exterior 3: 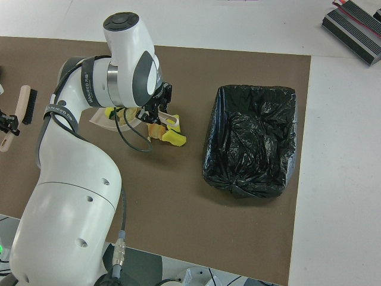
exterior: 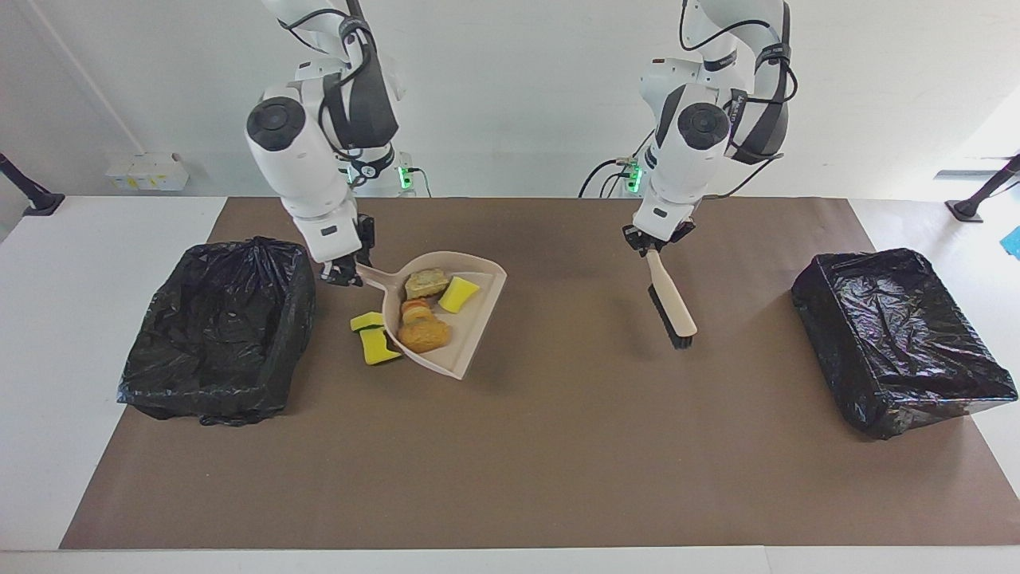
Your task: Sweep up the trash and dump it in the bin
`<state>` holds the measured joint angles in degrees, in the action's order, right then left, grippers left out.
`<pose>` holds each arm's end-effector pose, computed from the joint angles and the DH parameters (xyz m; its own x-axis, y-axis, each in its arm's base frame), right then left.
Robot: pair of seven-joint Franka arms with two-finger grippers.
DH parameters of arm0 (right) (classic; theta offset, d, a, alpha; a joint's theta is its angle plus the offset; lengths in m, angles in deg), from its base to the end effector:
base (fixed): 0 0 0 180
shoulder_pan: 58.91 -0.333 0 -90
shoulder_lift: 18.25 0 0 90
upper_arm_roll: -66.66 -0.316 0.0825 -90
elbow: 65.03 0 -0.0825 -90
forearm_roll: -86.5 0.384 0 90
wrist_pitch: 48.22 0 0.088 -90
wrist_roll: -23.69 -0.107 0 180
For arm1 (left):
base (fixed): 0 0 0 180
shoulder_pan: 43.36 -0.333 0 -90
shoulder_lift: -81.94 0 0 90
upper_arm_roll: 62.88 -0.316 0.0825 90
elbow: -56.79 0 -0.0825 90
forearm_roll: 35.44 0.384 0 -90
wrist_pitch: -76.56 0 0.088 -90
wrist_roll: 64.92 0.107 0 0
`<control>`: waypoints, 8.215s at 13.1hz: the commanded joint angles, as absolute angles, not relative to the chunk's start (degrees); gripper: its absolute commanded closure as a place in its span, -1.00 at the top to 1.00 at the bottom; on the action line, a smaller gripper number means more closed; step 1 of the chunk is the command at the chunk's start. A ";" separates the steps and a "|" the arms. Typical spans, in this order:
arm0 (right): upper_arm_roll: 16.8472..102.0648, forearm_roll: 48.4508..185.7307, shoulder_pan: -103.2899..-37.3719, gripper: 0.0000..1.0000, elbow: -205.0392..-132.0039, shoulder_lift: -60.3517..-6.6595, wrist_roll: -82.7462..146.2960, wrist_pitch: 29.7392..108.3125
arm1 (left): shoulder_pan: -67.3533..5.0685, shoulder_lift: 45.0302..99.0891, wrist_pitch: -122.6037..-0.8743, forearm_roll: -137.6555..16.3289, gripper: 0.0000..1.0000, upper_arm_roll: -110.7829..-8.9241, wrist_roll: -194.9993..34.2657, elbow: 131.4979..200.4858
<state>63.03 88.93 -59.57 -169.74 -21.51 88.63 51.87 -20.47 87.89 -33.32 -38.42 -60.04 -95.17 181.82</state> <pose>0.5617 0.0454 0.4859 0.3628 0.9317 -0.0183 0.9213 -0.3616 -0.1429 0.4440 -0.2184 0.4216 0.9819 0.1034 -0.1588 0.0973 -0.9942 -0.0459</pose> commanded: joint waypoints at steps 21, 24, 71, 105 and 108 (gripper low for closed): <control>62.35 34.40 -35.51 -1.00 -168.39 -17.81 109.29 56.55 | 3.77 92.67 -46.78 -44.84 1.00 -60.51 -115.29 195.33; 62.35 33.41 -36.58 -1.00 -168.30 -17.46 109.38 56.11 | -2.19 92.49 -42.98 -42.22 1.00 -60.51 -115.11 190.84; 58.92 93.45 -88.17 0.92 -161.01 -43.39 -13.14 80.10 | -41.60 82.65 -16.34 -36.58 1.00 -60.60 -61.94 151.36; 55.93 105.49 -104.87 -0.88 -192.04 -23.52 -26.58 78.78 | -41.51 82.65 -16.34 -36.49 1.00 -60.60 -61.85 151.28; 56.02 105.40 -104.96 -1.00 -191.16 -23.70 -26.58 78.00 | -41.43 82.65 -16.34 -36.49 1.00 -60.60 -61.93 151.28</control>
